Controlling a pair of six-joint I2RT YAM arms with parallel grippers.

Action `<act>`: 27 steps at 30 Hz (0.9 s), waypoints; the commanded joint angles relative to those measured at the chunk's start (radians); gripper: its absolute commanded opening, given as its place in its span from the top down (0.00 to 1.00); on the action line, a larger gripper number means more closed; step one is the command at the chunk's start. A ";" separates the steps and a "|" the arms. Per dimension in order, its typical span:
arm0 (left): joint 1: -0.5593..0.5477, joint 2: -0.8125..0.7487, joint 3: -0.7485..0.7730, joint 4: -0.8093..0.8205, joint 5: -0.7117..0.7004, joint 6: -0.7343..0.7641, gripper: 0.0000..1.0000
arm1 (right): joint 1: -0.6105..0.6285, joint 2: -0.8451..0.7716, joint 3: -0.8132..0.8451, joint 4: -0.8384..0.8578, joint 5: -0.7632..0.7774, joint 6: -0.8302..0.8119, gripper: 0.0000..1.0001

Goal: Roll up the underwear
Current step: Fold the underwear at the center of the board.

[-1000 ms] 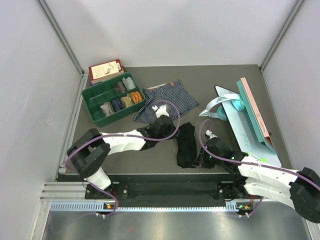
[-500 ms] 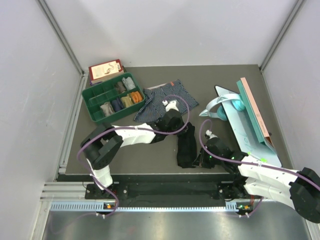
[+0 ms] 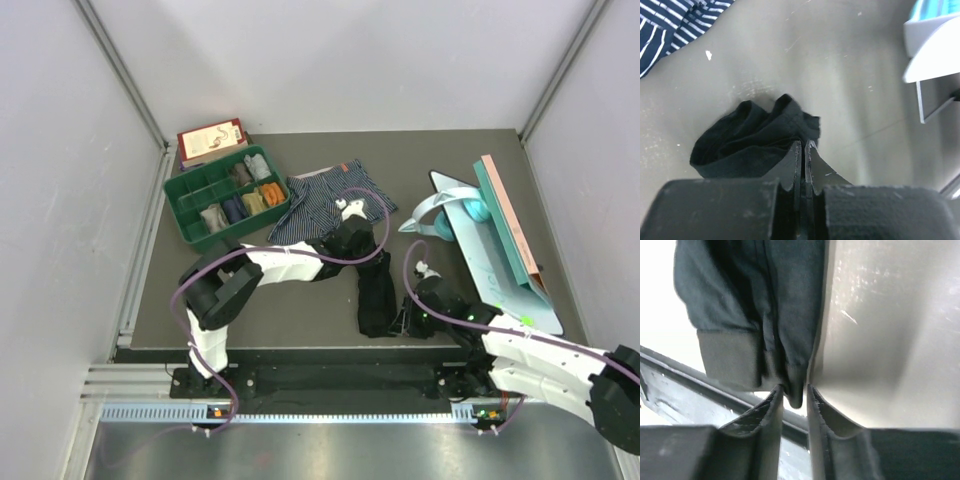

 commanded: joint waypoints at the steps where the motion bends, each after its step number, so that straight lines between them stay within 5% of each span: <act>1: -0.003 0.007 0.036 -0.012 0.011 0.026 1.00 | 0.006 -0.106 0.082 -0.159 0.055 -0.016 0.72; 7: -0.003 -0.007 0.020 -0.009 0.013 0.041 1.00 | 0.006 -0.197 0.151 -0.212 0.072 -0.023 0.63; 27: -0.010 -0.009 0.030 -0.018 0.011 0.049 1.00 | 0.008 0.025 0.145 0.012 0.048 -0.056 0.57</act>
